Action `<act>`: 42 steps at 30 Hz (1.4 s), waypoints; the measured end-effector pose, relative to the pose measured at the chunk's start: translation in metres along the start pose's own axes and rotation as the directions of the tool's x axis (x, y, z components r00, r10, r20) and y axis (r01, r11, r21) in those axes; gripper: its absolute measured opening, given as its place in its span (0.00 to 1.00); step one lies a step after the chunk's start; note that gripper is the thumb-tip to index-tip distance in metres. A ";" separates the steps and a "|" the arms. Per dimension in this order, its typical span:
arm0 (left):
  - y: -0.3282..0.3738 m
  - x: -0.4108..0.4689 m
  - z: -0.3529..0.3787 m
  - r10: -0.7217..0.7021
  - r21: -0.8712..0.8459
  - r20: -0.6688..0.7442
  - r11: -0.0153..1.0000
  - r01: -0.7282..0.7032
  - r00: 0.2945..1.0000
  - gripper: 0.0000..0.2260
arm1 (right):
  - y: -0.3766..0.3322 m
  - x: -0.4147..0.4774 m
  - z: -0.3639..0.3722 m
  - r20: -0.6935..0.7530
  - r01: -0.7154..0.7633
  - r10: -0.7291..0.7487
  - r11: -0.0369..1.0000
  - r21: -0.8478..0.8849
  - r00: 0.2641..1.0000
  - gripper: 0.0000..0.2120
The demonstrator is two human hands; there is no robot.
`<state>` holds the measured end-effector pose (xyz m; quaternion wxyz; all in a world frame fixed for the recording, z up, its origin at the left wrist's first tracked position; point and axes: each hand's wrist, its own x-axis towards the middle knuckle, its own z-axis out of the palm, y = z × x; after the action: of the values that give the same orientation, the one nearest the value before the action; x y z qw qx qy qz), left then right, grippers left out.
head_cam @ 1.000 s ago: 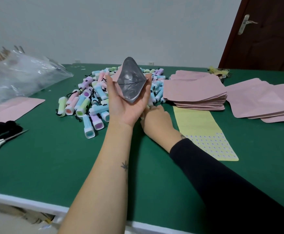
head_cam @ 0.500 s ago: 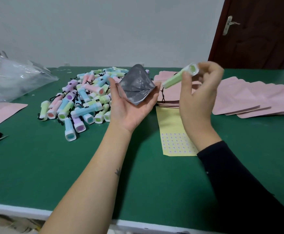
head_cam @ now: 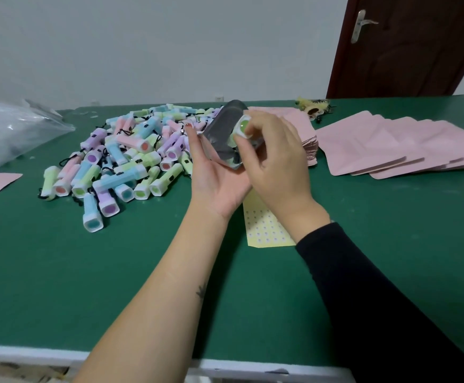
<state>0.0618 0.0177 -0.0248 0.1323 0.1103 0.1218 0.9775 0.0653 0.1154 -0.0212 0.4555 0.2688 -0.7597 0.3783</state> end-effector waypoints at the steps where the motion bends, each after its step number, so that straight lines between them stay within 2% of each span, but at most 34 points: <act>1: 0.001 -0.001 0.000 0.021 0.008 -0.026 1.000 -0.021 0.999 0.33 | 0.001 0.000 0.000 0.072 -0.018 0.019 1.000 -0.008 0.997 0.05; 3: 0.001 -0.003 0.000 0.032 0.023 -0.055 0.999 -0.031 0.998 0.33 | 0.000 0.002 -0.001 0.164 -0.021 0.023 1.000 -0.016 0.986 0.09; 6: 0.001 -0.006 0.003 0.004 0.037 -0.057 0.999 -0.002 0.998 0.37 | 0.002 0.006 -0.003 0.028 -0.026 0.027 0.999 -0.028 0.999 0.15; 9: 0.001 -0.004 0.004 -0.025 0.007 -0.052 1.000 0.025 0.998 0.41 | 0.012 0.006 -0.006 -0.063 -0.248 0.251 0.967 0.054 0.966 0.18; 13: 0.004 -0.005 0.008 -0.094 0.000 0.024 0.996 0.094 0.995 0.45 | 0.030 0.000 -0.004 0.008 -0.528 0.530 0.843 0.101 0.848 0.21; 15: 0.005 -0.006 0.008 -0.145 -0.006 0.052 0.989 0.146 0.988 0.47 | 0.039 -0.001 -0.002 0.113 -0.648 0.639 0.756 0.089 0.761 0.25; 17: 0.005 -0.008 0.008 -0.232 0.014 0.088 0.973 0.231 0.969 0.48 | 0.044 -0.001 0.000 0.250 -0.702 0.664 0.704 0.110 0.705 0.22; 19: 0.003 -0.009 0.010 -0.341 0.088 0.157 0.940 0.331 0.927 0.49 | 0.046 0.001 0.003 0.328 -0.686 0.617 0.709 0.162 0.715 0.13; 21: 0.003 -0.012 0.012 -0.405 0.203 0.179 0.907 0.369 0.897 0.52 | 0.044 0.003 -0.001 0.276 -0.689 0.632 0.686 0.235 0.724 0.12; 23: 0.007 -0.013 0.013 -0.408 0.366 0.131 0.867 0.338 0.904 0.57 | 0.046 0.003 -0.008 0.230 -0.718 0.689 0.595 0.361 0.687 0.13; 24: 0.012 -0.012 0.013 -0.376 0.456 0.088 0.838 0.298 0.922 0.57 | 0.046 0.003 -0.010 0.229 -0.736 0.721 0.537 0.413 0.654 0.12; 25: 0.019 -0.010 0.012 -0.305 0.524 0.046 0.818 0.237 0.951 0.54 | 0.049 0.003 -0.010 0.225 -0.733 0.716 0.550 0.400 0.660 0.10; 27: 0.033 -0.009 0.009 -0.075 0.550 -0.013 0.832 0.070 0.997 0.38 | 0.053 0.001 -0.011 0.227 -0.717 0.696 0.573 0.396 0.681 0.05; 28: 0.040 -0.009 0.006 0.075 0.559 -0.051 0.829 -0.034 0.996 0.29 | 0.055 -0.001 -0.014 0.264 -0.726 0.688 0.561 0.398 0.676 0.04; 29: 0.047 -0.006 0.001 0.241 0.626 -0.112 0.771 -0.120 0.964 0.22 | 0.058 -0.002 -0.014 0.308 -0.744 0.688 0.526 0.412 0.658 0.03; 30: 0.053 -0.004 -0.006 0.379 0.751 -0.147 0.644 -0.146 0.914 0.21 | 0.061 -0.003 -0.015 0.346 -0.759 0.685 0.498 0.419 0.641 0.03; 31: 0.057 -0.002 -0.013 0.467 0.869 -0.144 0.482 -0.115 0.872 0.24 | 0.062 -0.003 -0.015 0.380 -0.766 0.674 0.479 0.428 0.634 0.04; 32: 0.057 -0.001 -0.019 0.485 0.936 -0.125 0.347 -0.060 0.865 0.28 | 0.063 -0.002 -0.016 0.415 -0.769 0.654 0.464 0.440 0.632 0.05; 33: 0.056 0.000 -0.024 0.446 0.961 -0.117 0.275 -0.012 0.887 0.30 | 0.065 -0.002 -0.015 0.449 -0.773 0.636 0.439 0.457 0.627 0.05; 34: 0.053 0.000 -0.027 0.385 0.967 -0.128 0.253 0.028 0.914 0.28 | 0.065 -0.002 -0.015 0.477 -0.781 0.625 0.413 0.469 0.618 0.05; 36: 0.045 -0.001 -0.030 0.331 0.961 -0.168 0.267 0.078 0.928 0.21 | 0.066 -0.004 -0.014 0.506 -0.794 0.618 0.397 0.459 0.602 0.05; 39: 0.040 0.003 -0.040 0.385 0.956 -0.220 0.269 0.119 0.896 0.13 | 0.068 -0.006 -0.014 0.522 -0.814 0.628 0.386 0.434 0.577 0.04; 42: 0.040 0.004 -0.041 0.353 0.951 -0.231 0.278 0.134 0.907 0.05 | 0.067 -0.006 -0.014 0.542 -0.826 0.630 0.351 0.441 0.556 0.05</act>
<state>0.0383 -0.0267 -0.0519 -0.0577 -0.0265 0.6963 0.7149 0.0244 0.1648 -0.0446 -0.0021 0.0887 -0.6674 0.7394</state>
